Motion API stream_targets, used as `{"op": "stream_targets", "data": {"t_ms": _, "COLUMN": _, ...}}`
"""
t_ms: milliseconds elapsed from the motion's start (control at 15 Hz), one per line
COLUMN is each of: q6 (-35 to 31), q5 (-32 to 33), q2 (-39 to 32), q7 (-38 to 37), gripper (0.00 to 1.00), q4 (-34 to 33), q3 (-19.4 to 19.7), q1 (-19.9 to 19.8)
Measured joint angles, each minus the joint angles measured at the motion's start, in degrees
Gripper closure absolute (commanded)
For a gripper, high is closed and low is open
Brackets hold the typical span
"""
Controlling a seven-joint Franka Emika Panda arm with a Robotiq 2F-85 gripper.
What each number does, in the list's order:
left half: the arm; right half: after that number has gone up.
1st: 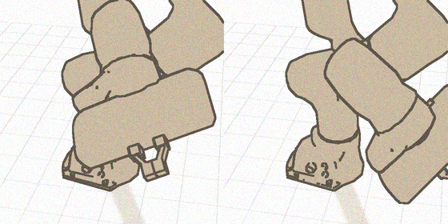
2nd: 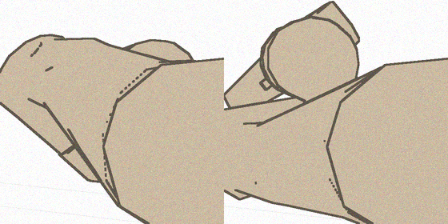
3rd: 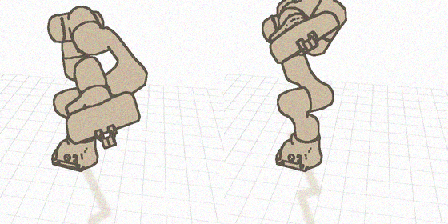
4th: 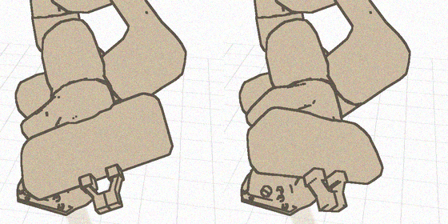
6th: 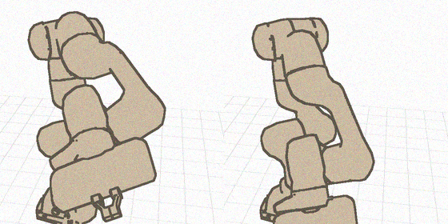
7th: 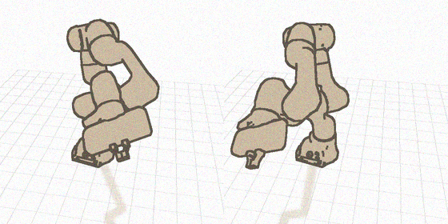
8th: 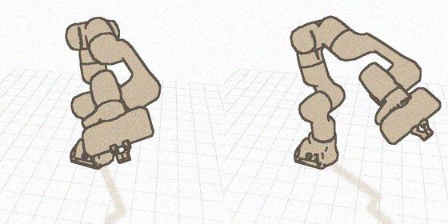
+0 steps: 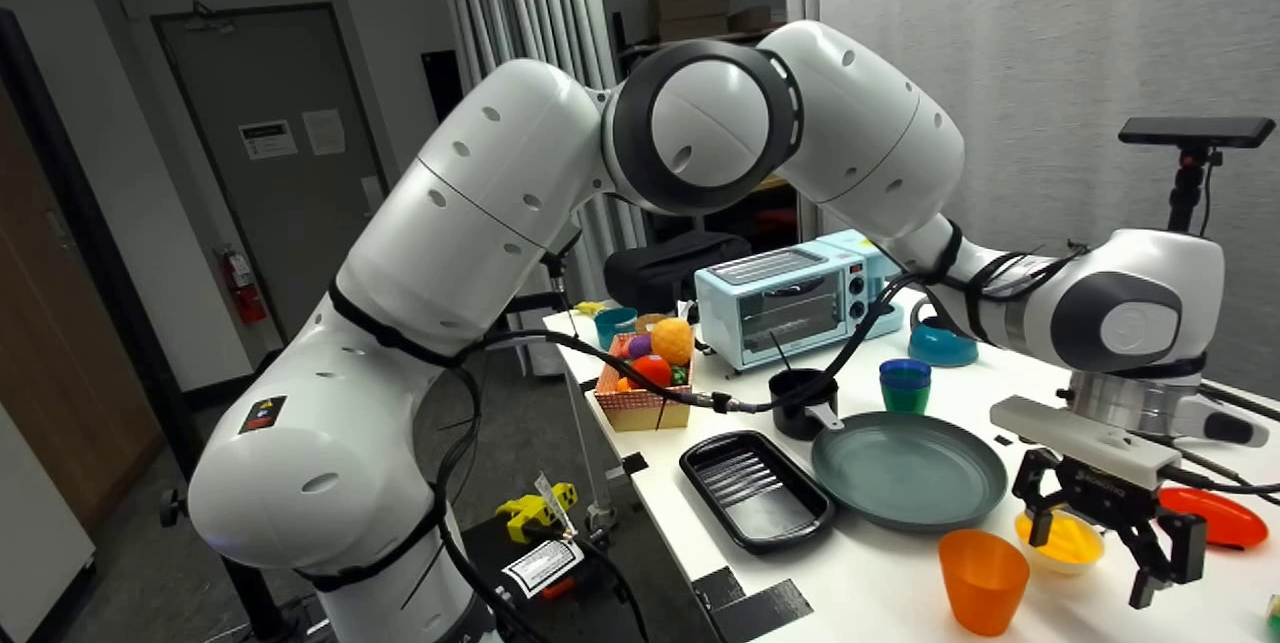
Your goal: Pour the things in the white bowl onto the plate
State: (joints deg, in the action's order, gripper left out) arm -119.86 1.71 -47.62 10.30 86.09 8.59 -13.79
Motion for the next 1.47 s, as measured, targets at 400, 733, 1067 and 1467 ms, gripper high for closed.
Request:
{"op": "stream_targets", "data": {"t_ms": 400, "q6": 0.02, "q5": 0.0, "q2": -0.9, "q7": -0.1, "gripper": 0.0, "q4": -3.89, "q3": 0.11, "q1": -0.63}}
{"op": "stream_targets", "data": {"t_ms": 733, "q6": -0.07, "q5": 0.0, "q2": -2.93, "q7": -0.2, "gripper": 0.0, "q4": -4.53, "q3": 0.26, "q1": -1.2}}
{"op": "stream_targets", "data": {"t_ms": 1067, "q6": -0.09, "q5": 0.0, "q2": -4.48, "q7": -0.2, "gripper": 0.0, "q4": -4.53, "q3": 0.05, "q1": -1.18}}
{"op": "stream_targets", "data": {"t_ms": 1467, "q6": -0.08, "q5": 0.0, "q2": -4.5, "q7": -0.2, "gripper": 0.0, "q4": -4.9, "q3": -0.47, "q1": -1.16}}
